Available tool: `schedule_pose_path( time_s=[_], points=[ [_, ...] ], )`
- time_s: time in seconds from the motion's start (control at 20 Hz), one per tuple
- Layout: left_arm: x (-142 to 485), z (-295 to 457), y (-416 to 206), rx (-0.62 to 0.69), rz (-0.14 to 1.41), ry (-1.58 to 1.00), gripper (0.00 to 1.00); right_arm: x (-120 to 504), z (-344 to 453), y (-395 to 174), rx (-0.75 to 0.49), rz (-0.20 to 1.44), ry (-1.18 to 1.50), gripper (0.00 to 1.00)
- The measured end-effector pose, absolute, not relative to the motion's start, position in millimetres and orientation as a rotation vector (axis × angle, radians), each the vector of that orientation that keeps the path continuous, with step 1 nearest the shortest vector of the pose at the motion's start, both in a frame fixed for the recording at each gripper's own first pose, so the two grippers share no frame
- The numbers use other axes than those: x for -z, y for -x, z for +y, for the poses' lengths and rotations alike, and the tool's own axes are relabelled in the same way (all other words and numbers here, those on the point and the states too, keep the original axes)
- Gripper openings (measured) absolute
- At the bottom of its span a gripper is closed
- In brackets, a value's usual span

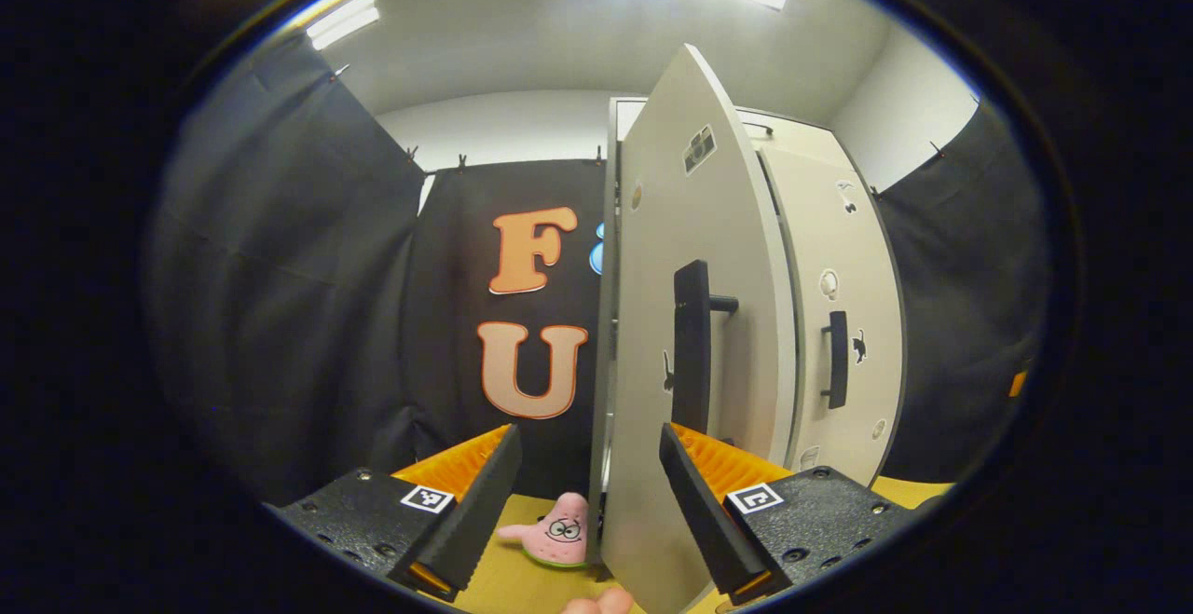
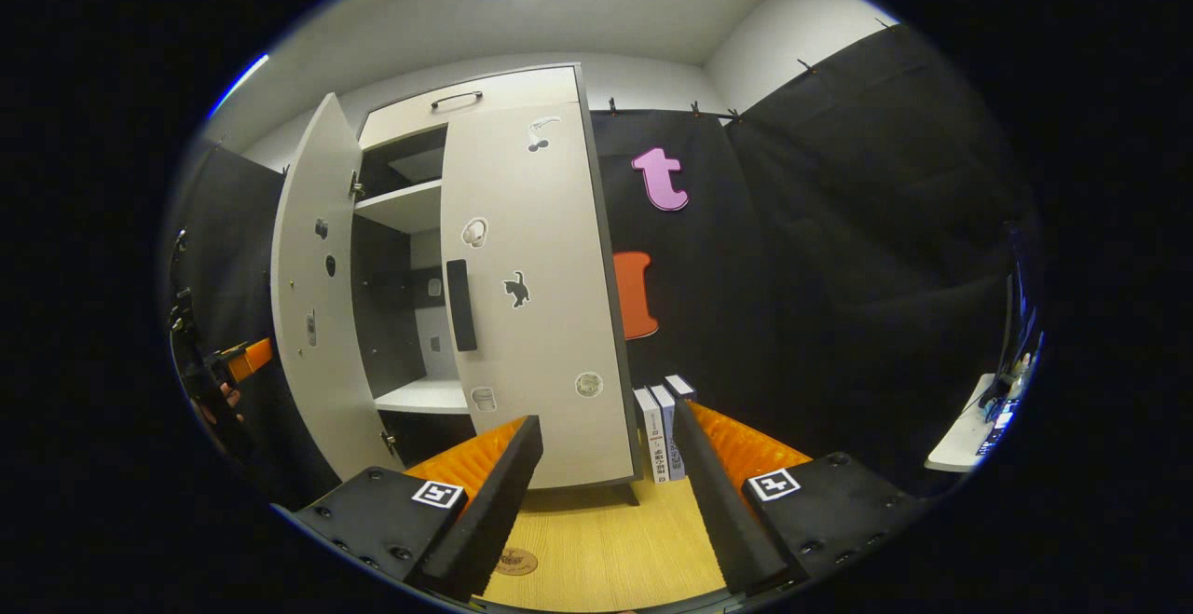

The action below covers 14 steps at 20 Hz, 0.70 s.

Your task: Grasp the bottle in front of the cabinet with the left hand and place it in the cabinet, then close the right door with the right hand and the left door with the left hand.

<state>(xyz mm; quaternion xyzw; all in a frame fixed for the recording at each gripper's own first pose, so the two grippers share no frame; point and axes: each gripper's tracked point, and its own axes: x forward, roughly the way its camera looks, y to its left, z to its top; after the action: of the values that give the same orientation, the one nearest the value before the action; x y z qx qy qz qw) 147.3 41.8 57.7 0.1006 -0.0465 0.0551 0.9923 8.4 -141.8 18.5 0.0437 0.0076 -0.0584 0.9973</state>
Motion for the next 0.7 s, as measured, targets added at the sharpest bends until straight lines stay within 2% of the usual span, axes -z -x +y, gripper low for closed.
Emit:
schedule_pose_path(
  time_s=[0.15,0.25,0.3,0.55,0.6,0.7],
  points=[
    [-48,13,-165,-0.047,-0.088,-0.157,0.87,-18,-149,-3,0.141,0.012,-0.081,0.95],
    [-38,-3,-172,-0.015,-0.075,-0.121,0.89,-21,-156,-1,0.152,0.017,-0.080,0.95],
    [-33,-13,-175,0.006,-0.068,-0.105,0.94,-22,-161,2,0.160,0.015,-0.080,0.95],
    [-33,-51,-189,0.085,-0.061,-0.077,0.94,-25,-174,13,0.211,0.004,-0.084,0.95],
    [-31,-59,-193,0.101,-0.060,-0.077,0.92,-25,-176,14,0.217,0.005,-0.088,0.95],
    [-30,-74,-202,0.126,-0.059,-0.076,0.94,-25,-178,17,0.229,0.007,-0.086,0.95]
  ],
)
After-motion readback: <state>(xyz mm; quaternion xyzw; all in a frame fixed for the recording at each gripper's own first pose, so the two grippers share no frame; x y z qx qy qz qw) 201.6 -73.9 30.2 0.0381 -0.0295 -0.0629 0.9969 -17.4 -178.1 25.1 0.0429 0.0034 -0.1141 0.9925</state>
